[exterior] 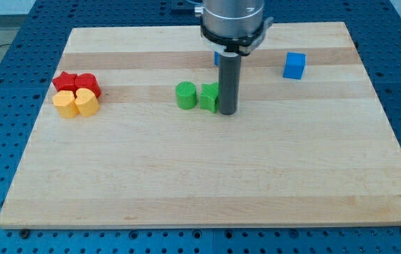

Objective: Keep the blue blocks at the top side of the green blocks

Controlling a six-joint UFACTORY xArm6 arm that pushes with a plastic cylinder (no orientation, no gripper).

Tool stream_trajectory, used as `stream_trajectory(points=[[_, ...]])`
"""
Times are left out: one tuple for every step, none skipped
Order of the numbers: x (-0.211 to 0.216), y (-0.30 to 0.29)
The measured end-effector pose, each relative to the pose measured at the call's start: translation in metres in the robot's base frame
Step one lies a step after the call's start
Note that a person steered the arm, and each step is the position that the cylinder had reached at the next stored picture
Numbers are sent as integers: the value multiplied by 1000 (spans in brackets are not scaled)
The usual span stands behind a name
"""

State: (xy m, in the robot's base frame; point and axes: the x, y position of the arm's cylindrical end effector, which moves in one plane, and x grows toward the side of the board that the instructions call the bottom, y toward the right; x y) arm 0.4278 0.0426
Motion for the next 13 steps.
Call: stream_trajectory(points=[[-13, 91], [-42, 202], [-88, 249], [-100, 214], [-100, 154], [-100, 94], [-100, 48], [-100, 6], [-104, 7], [-145, 17], [-189, 10], [-196, -12], [-170, -23]])
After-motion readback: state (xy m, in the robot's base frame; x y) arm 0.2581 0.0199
